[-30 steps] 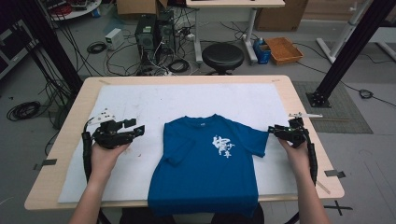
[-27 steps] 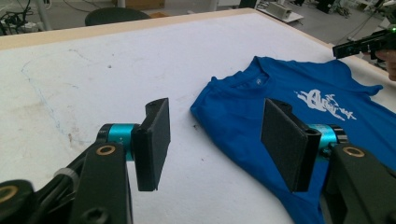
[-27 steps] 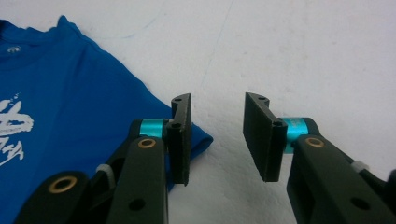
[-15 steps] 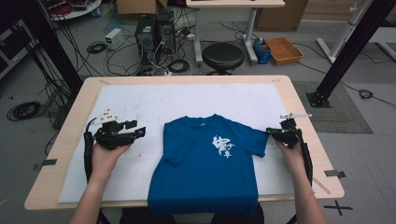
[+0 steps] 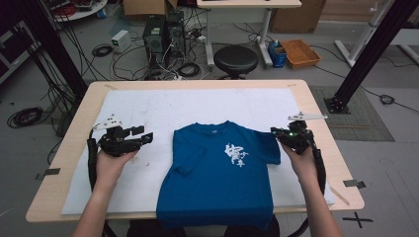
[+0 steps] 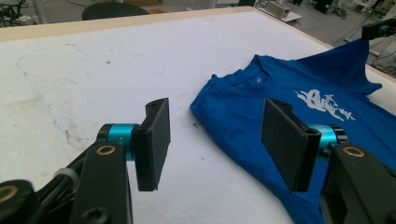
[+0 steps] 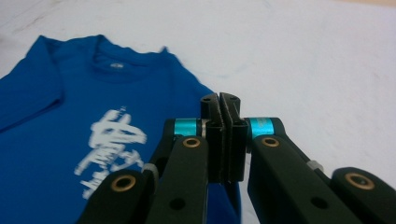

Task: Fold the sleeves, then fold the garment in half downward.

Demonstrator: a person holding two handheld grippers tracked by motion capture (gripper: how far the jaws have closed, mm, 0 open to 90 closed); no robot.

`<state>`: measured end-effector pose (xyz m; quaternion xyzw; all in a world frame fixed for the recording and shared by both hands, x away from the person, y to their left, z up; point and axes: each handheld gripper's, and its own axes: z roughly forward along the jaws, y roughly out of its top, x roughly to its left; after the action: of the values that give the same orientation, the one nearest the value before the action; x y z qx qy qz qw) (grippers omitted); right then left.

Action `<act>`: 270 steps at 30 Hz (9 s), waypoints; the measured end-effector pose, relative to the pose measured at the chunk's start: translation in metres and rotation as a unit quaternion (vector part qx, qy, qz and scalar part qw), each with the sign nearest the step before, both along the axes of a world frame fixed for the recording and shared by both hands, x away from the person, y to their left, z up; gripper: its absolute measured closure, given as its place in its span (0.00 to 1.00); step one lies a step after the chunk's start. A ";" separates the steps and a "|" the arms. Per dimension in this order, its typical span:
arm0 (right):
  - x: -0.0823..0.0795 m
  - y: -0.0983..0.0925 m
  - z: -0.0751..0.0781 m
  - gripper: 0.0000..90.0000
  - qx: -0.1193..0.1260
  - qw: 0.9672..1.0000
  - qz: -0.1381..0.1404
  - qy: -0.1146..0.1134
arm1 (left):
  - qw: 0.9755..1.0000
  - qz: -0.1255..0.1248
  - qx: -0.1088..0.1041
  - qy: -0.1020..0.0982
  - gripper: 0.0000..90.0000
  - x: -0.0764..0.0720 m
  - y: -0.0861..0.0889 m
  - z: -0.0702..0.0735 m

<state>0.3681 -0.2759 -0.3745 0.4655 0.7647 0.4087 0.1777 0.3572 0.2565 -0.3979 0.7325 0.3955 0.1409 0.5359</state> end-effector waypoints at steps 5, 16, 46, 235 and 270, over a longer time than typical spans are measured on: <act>0.000 0.048 0.014 0.99 -0.042 0.999 0.025 -0.007 | 1.000 -0.003 0.001 0.001 0.47 0.000 -0.001 0.000; 0.018 0.127 -0.003 0.95 -0.072 0.996 0.056 0.018 | 1.000 -0.015 0.006 0.010 0.48 0.001 -0.006 -0.003; -0.010 0.001 -0.004 0.44 0.034 0.998 -0.013 -0.056 | 0.999 -0.017 0.028 -0.013 0.45 0.000 -0.026 -0.001; -0.036 0.034 -0.063 0.59 0.001 0.998 0.012 0.056 | 0.985 -0.004 0.161 0.055 0.66 -0.041 -0.084 -0.044; 0.063 0.049 -0.044 0.94 -0.036 0.999 0.021 0.003 | 0.985 -0.002 0.170 0.019 0.94 0.076 -0.077 -0.018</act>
<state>0.4310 -0.2272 -0.4180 0.4441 0.7889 0.3829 0.1839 0.4333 0.1792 -0.4156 0.8162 0.3746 0.1911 0.3963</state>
